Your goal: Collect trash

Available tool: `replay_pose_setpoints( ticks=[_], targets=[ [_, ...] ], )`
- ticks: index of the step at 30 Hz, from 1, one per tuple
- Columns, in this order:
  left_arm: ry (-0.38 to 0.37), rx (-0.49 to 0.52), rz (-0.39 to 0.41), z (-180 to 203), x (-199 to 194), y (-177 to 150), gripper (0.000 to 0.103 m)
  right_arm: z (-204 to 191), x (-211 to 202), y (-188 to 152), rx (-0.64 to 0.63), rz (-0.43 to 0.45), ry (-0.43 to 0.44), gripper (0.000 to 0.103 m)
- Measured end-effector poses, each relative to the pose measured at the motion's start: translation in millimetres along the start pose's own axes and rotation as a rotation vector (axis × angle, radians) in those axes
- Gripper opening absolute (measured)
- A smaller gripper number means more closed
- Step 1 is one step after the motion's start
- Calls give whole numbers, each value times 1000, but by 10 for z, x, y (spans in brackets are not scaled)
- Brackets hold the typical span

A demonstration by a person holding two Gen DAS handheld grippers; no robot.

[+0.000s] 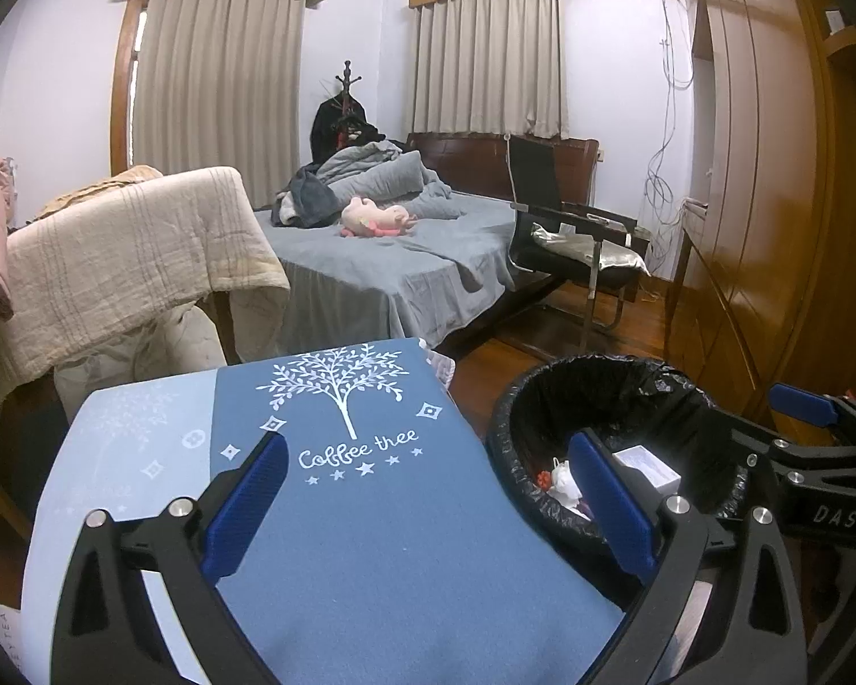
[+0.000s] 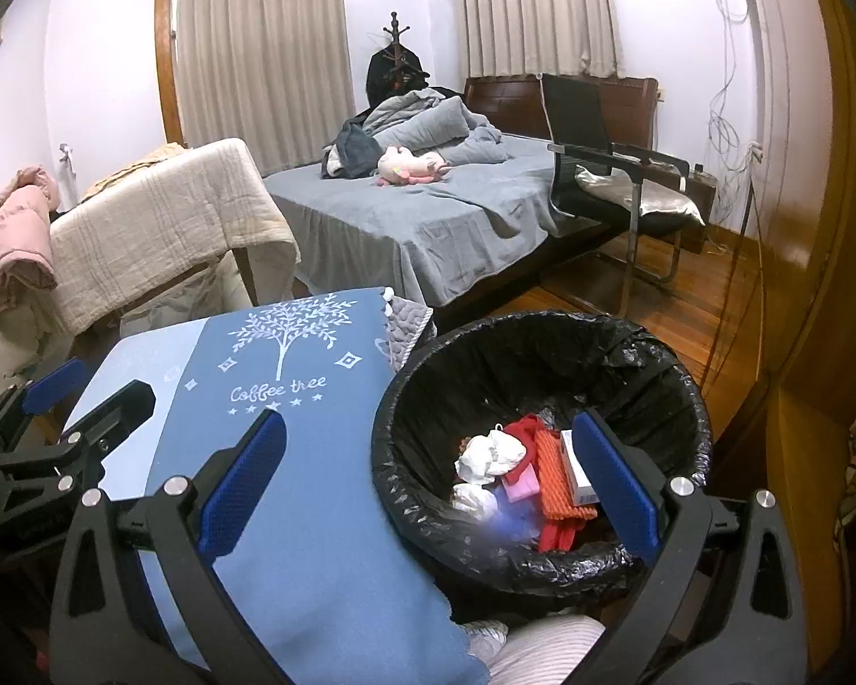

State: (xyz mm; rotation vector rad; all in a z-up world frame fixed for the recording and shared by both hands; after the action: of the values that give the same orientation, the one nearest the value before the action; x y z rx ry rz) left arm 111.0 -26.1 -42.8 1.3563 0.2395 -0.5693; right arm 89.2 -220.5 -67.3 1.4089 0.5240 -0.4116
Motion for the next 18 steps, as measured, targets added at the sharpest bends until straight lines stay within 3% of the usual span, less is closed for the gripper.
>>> replay_pose_setpoints(
  ticks=[18],
  targets=[
    [-1, 0, 0, -11, 0, -5, 97, -11, 4, -10, -1, 1, -1, 97]
  ],
)
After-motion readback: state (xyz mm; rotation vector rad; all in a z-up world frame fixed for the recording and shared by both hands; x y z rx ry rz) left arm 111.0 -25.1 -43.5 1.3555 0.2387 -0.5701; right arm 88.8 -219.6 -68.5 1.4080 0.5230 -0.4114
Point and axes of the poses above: each gripper's, at about its wrist camera, not at the fingertips, and x roughly the way its jaws point, z to its right, y to its top, the point moved 6 cm from there along x, roughly the way its jaws point, and after that the axes turned 12 degrees about -x, right-handed, at the moved point
